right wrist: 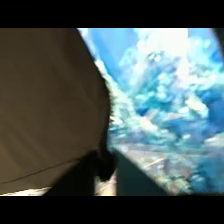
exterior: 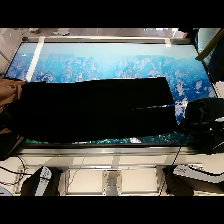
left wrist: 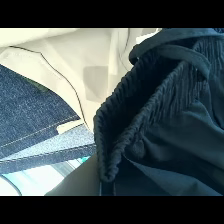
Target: Fold the clothes and pants, and hang the long-sleeved shirts on hangers.
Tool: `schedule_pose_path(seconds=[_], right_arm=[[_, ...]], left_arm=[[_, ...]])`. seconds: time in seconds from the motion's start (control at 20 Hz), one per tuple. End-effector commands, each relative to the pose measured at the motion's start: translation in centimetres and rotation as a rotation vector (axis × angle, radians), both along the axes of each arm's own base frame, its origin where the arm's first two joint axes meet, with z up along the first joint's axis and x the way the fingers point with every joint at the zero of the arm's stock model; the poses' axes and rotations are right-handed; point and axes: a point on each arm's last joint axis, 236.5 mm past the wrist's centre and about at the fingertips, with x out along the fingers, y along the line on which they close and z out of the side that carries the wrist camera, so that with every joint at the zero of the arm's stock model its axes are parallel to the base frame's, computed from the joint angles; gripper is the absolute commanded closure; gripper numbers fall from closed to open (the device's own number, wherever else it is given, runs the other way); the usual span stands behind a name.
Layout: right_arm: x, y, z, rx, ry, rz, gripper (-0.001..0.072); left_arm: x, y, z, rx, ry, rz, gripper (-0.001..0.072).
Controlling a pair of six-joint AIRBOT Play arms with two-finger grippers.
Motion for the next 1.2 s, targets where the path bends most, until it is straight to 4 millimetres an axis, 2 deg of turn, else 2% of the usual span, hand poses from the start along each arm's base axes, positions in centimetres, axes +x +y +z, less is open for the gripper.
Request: schedule_pose_path(seconds=[0.0,0.15,0.3,0.4,0.5,0.6,0.7,0.75,0.8,0.9,1.05,1.15], right_arm=[[1.4,1.5,1.6,0.071,-0.080,0.026,0.0702],[1.0,1.1,4.3,0.066,-0.089,0.103,0.0702],[1.5,-1.2,9.3,-0.007,-0.161,0.128,0.0702],[0.9,-3.2,11.4,-0.099,-0.190,0.109,0.0702],[-1.7,-4.4,10.7,-0.160,-0.133,0.092,0.0703],[-4.0,-5.1,8.7,-0.173,-0.075,0.043,0.0703],[-5.3,-5.1,7.5,-0.146,-0.049,-0.005,0.0703],[-5.5,-5.3,7.4,-0.146,-0.049,-0.020,0.0703],[-5.2,-5.6,7.9,-0.151,-0.059,-0.031,0.0702],[-3.3,-5.8,9.7,-0.149,-0.134,-0.046,0.0703],[1.8,-5.4,13.9,-0.169,-0.305,-0.034,0.0703],[5.9,-5.7,16.2,-0.255,-0.393,-0.037,0.0704]], left_arm=[[-0.1,0.1,0.0,0.005,0.002,0.001,0.0686],[-0.1,0.1,0.1,0.005,0.001,0.001,0.0686],[-0.3,-0.1,0.4,-0.003,0.010,0.001,0.0686],[-1.2,-0.8,-0.2,-0.040,0.057,-0.001,0.0686],[-2.4,-1.2,-1.1,-0.054,0.116,-0.014,0.0686],[-3.8,-1.5,-2.6,-0.068,0.182,-0.012,0.0687],[-5.9,-1.6,-3.7,-0.073,0.275,-0.007,0.0686],[-6.8,-1.0,-3.6,-0.046,0.312,-0.002,0.0686],[-7.1,-0.5,-3.1,-0.017,0.320,0.002,0.0687],[-6.3,0.0,-1.4,0.016,0.286,-0.014,0.0687],[-1.8,0.0,2.5,0.022,0.096,-0.033,0.0688],[1.2,0.2,4.7,0.024,0.013,-0.057,0.0688]])
